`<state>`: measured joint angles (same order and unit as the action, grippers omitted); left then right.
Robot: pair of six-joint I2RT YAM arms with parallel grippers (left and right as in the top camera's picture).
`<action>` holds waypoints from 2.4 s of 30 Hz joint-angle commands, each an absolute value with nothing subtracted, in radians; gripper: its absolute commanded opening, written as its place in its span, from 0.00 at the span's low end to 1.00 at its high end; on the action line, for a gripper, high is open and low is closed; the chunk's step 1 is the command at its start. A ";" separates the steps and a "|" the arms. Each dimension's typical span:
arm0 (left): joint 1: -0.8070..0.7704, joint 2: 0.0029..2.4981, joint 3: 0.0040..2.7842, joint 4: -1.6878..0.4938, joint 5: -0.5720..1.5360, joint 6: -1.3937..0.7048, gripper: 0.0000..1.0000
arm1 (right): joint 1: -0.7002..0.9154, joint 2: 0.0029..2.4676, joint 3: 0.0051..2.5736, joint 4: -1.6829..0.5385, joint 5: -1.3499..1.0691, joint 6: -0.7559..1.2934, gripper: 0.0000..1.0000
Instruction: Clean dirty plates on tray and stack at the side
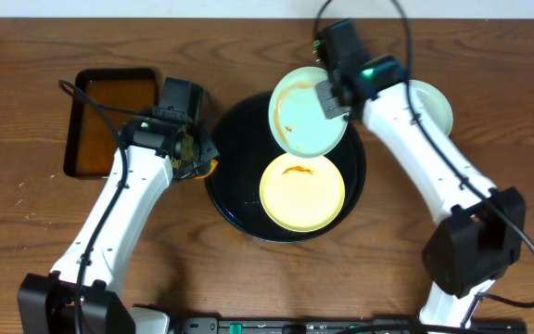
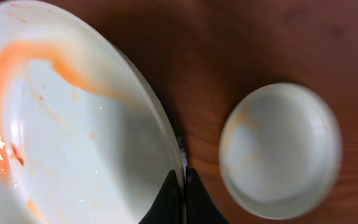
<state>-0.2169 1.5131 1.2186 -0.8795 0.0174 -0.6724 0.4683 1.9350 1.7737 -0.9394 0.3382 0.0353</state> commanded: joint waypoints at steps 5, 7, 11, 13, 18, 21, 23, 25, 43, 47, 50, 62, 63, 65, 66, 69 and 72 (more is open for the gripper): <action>-0.215 1.505 1.213 -0.882 0.012 -0.654 0.08 | 0.590 1.925 1.788 -0.905 0.714 -0.025 0.01; -0.215 1.505 1.213 -0.882 0.012 -0.654 0.08 | 0.609 1.925 1.788 -0.895 0.723 -0.025 0.01; -0.215 1.505 1.213 -0.883 0.012 -0.654 0.08 | 0.632 1.925 1.788 -0.880 0.733 -0.025 0.01; -0.215 1.505 1.213 -0.883 0.012 -0.654 0.08 | 0.639 1.925 1.788 -0.873 0.752 -0.025 0.01; -0.215 1.505 1.212 -0.882 0.012 -0.654 0.08 | 0.657 1.925 1.788 -0.820 0.921 -0.096 0.01; -0.215 1.505 1.212 -0.882 0.012 -0.654 0.08 | 0.664 1.925 1.788 -0.772 0.980 -0.163 0.01; -0.215 1.505 1.210 -0.882 0.012 -0.654 0.08 | 0.670 1.925 1.788 -0.752 0.980 -0.208 0.01; -0.215 1.505 1.208 -0.882 0.012 -0.655 0.08 | 0.677 1.925 1.788 -0.734 0.980 -0.247 0.01; -0.215 1.506 1.200 -0.881 0.012 -0.655 0.08 | 0.719 1.925 1.788 -0.704 0.958 -0.238 0.01; -0.215 1.506 1.200 -0.881 0.012 -0.654 0.08 | 0.670 1.927 1.787 -0.787 0.628 -0.085 0.01; -0.214 1.506 1.200 -0.881 0.012 -0.655 0.08 | 0.598 1.935 1.785 -0.816 0.336 0.023 0.01; -0.215 1.506 1.200 -0.788 0.101 -0.655 0.08 | 0.403 2.109 1.778 -0.824 -0.023 0.255 0.01; -0.215 1.506 1.200 -0.761 0.123 -0.655 0.08 | 0.402 2.125 1.778 -0.824 -0.034 0.255 0.01; -0.215 1.510 1.200 -0.701 0.155 -0.655 0.08 | 0.403 2.151 1.778 -0.823 -0.041 0.273 0.01; -0.216 1.511 1.200 -0.680 0.159 -0.655 0.08 | 0.406 2.160 1.778 -0.822 -0.041 0.284 0.01; -0.221 1.523 1.200 -0.607 0.158 -0.655 0.08 | 0.411 2.178 1.778 -0.813 -0.039 0.314 0.01; -0.234 1.547 1.200 -0.554 0.157 -0.655 0.08 | 0.413 2.187 1.778 -0.802 -0.034 0.342 0.01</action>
